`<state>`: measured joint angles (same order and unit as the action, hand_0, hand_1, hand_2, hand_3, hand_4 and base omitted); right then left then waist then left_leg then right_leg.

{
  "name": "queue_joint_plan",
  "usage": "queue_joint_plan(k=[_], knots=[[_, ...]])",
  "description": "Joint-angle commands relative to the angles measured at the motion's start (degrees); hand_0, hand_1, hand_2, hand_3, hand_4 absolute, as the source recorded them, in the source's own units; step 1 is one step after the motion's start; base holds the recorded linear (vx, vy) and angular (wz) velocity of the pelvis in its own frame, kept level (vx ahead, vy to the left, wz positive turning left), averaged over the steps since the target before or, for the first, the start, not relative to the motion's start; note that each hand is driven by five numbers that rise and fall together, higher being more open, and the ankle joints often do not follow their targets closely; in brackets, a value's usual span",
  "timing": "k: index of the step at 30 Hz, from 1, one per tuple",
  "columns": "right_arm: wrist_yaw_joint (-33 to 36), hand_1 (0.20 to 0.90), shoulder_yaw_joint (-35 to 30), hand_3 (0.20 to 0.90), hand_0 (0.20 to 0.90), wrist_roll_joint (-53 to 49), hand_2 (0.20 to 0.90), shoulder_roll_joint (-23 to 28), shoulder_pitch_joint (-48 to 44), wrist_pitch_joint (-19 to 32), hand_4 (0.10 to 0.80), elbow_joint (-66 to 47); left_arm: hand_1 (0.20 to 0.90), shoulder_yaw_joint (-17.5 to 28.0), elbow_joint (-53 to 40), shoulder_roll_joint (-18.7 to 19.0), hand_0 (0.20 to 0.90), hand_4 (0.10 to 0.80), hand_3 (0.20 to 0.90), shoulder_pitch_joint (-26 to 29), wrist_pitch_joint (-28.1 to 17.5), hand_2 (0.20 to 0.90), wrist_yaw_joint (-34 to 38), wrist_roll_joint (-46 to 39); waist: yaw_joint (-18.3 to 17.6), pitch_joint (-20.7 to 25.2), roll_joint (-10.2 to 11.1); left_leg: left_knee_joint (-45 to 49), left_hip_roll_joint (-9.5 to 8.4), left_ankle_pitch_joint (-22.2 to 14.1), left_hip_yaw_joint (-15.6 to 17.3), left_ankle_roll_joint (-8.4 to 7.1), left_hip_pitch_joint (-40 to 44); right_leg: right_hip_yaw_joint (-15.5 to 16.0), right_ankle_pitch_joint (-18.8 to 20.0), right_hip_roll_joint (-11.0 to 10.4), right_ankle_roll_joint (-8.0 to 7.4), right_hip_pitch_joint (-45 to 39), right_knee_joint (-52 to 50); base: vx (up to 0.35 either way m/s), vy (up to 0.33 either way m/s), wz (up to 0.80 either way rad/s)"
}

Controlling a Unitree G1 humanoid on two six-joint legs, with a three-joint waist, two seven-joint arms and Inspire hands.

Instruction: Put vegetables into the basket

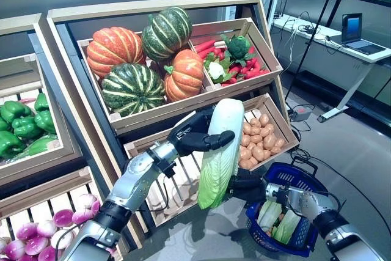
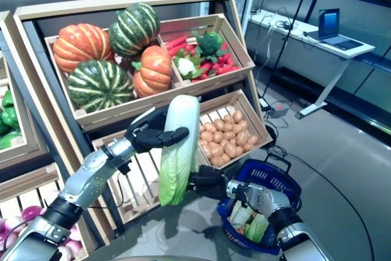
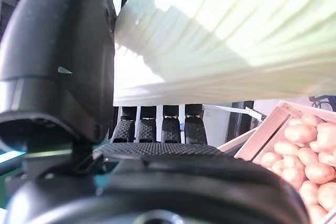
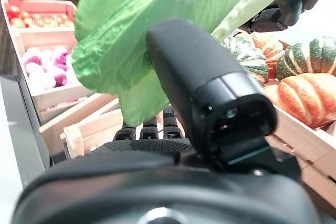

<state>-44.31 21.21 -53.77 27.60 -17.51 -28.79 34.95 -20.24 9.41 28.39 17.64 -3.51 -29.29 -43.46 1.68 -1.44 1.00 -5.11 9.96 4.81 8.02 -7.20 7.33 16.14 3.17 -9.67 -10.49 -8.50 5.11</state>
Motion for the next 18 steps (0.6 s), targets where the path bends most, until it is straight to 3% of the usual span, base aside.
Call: queue_joint_plan(k=[1, 10, 14, 18], knots=[[-3.00, 0.900, -3.18, 0.900, 0.900, 0.75, 0.900, 0.29, -5.30, 6.19, 0.800, -5.72, 0.300, 0.49, -1.80, -1.58, 0.300, 0.400, 0.300, 4.37, -6.54, 0.300, -1.07, -2.70, -0.42, 2.07, 1.69, 0.11, -0.98, -5.35, 1.13, 0.57, 0.35, -1.83, -1.78, 0.14, 1.76, -0.27, -0.11, 0.000, 0.000, 0.00], [7.39, 0.900, -5.46, 0.900, 0.900, 11.84, 0.900, 5.55, 5.44, 8.45, 0.800, -8.25, 0.300, 4.62, -1.24, 1.60, 0.300, 0.400, 0.300, 0.94, -11.43, 0.300, 10.17, 6.00, -2.43, 0.97, 2.02, 0.11, -0.58, -4.63, 2.39, 0.59, 0.36, -2.67, -1.23, 0.23, 1.55, 0.26, -0.11, 0.001, -0.001, -0.02], [16.87, 0.900, -9.39, 0.900, 0.900, 18.77, 0.900, 6.30, 10.46, 12.83, 0.800, -10.02, 0.300, 9.03, 0.94, 2.65, 0.300, 0.400, 0.300, 0.39, -16.35, 0.300, 24.00, 18.56, -3.55, 0.02, 2.18, 0.11, -0.41, -4.34, 2.78, 0.49, 0.35, -2.93, -1.16, 0.32, 1.47, 0.36, -0.11, 0.000, -0.011, -0.08], [20.71, 0.900, -12.38, 0.900, 0.900, 19.55, 0.900, 6.97, 11.89, 15.28, 0.800, -12.88, 0.300, 11.60, 1.26, 2.83, 0.300, 0.400, 0.300, 1.08, -17.58, 0.300, 32.22, 24.40, -4.31, -0.78, 2.37, 0.11, -0.38, -4.22, 2.75, 0.49, 0.20, -3.26, -1.20, 0.52, 1.55, 0.51, -0.11, -0.013, -0.011, -0.12]])
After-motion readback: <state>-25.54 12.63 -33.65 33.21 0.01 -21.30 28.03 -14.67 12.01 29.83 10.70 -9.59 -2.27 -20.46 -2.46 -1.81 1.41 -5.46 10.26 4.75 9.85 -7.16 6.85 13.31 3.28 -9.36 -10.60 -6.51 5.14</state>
